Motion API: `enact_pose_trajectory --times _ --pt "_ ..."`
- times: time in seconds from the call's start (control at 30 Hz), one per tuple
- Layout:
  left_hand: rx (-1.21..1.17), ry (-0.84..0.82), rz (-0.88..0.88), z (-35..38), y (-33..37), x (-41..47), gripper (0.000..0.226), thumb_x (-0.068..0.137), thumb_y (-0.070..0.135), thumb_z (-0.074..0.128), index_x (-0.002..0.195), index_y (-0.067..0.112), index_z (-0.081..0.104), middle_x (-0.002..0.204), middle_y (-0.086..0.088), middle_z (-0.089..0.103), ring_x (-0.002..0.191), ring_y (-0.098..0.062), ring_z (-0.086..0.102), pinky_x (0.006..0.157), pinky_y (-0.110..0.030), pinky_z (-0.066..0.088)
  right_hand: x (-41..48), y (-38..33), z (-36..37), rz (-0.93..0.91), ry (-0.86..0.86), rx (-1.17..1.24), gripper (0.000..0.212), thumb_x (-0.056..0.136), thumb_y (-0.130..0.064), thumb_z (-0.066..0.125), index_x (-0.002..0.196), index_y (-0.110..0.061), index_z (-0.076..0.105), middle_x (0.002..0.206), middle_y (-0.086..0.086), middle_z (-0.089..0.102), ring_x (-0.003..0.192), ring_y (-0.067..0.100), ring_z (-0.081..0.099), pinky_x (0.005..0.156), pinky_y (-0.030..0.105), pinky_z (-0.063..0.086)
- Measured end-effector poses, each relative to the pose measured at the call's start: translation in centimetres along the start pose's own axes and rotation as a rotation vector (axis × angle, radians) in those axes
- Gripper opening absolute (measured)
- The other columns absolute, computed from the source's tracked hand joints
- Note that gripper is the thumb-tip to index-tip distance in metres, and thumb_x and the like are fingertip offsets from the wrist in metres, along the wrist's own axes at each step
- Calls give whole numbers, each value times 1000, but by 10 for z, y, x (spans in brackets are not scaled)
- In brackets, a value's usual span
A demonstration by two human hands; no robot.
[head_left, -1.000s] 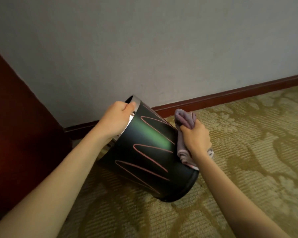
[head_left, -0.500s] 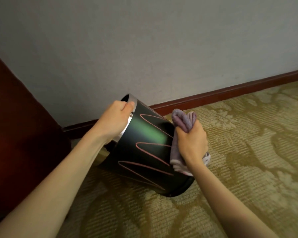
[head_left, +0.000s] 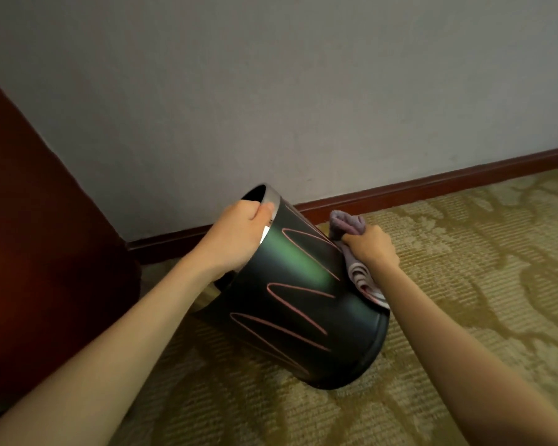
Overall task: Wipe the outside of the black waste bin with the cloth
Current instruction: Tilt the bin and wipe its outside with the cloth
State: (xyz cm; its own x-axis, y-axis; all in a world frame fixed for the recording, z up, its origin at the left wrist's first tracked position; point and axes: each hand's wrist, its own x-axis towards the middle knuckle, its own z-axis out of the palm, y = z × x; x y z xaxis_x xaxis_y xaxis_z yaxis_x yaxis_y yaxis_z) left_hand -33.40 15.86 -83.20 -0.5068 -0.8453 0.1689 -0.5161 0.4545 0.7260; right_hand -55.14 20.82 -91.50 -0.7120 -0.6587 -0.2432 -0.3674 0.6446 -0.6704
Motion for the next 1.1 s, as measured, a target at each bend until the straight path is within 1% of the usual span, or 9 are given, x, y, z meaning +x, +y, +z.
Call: enact_pose_trajectory --times 0.17,0.27,0.37,0.47,0.67,0.73,0.87,1.0,1.1 --pt "47 -16 1 1 3 8 47 98 28 36 52 20 27 47 8 27 36 -5 28 34 -17 23 -33 9 0 -49 164 95 41 82 -36 57 115 -13 57 112 18 65 101 37 60 80 38 43" --pt "60 -8 -42 0 5 13 46 97 28 36 53 20 27 48 8 28 39 -4 27 33 -16 22 -62 8 6 -118 333 131 43 81 -34 58 118 -13 53 116 15 61 107 38 55 89 44 44" --pt "85 -24 -71 1 7 21 44 97 27 36 55 18 27 52 4 28 48 -14 27 44 -29 22 -90 4 22 -166 482 70 42 78 -29 61 112 -7 51 114 16 56 109 37 48 90 47 35" --pt "57 -56 -56 0 9 24 43 97 25 37 56 18 27 55 1 25 51 -17 25 51 -33 18 -105 -1 33 -181 545 22 43 76 -28 62 111 -6 51 112 15 54 107 36 47 87 46 31" --pt "28 -3 -28 11 11 16 47 95 26 39 50 21 25 42 9 26 35 -5 27 35 -19 19 -85 -2 17 -126 442 41 40 81 -34 60 109 -7 49 117 15 55 114 34 45 92 45 31" --pt "57 -5 -17 15 16 15 46 93 29 40 50 20 25 44 8 26 40 -9 28 41 -27 24 -73 -3 9 -78 381 82 40 82 -37 56 109 -8 49 120 14 56 117 35 45 95 46 32" --pt "61 -74 39 21 23 7 45 92 35 38 52 18 28 43 7 32 44 -14 35 46 -32 32 -38 -6 -6 12 168 120 43 81 -39 54 112 -9 56 117 17 63 112 38 54 99 47 39" --pt "61 -97 106 29 31 -2 46 95 35 39 52 18 32 48 5 37 44 -10 38 47 -29 32 -15 -4 -10 86 -6 153 50 81 -35 61 120 -3 57 120 20 62 109 36 58 93 41 46" --pt "94 -73 121 30 34 -3 47 96 33 39 52 18 33 49 5 38 41 -6 36 40 -19 27 -14 -1 -9 91 4 187 51 81 -35 61 121 -5 56 121 19 62 110 36 57 96 43 44"
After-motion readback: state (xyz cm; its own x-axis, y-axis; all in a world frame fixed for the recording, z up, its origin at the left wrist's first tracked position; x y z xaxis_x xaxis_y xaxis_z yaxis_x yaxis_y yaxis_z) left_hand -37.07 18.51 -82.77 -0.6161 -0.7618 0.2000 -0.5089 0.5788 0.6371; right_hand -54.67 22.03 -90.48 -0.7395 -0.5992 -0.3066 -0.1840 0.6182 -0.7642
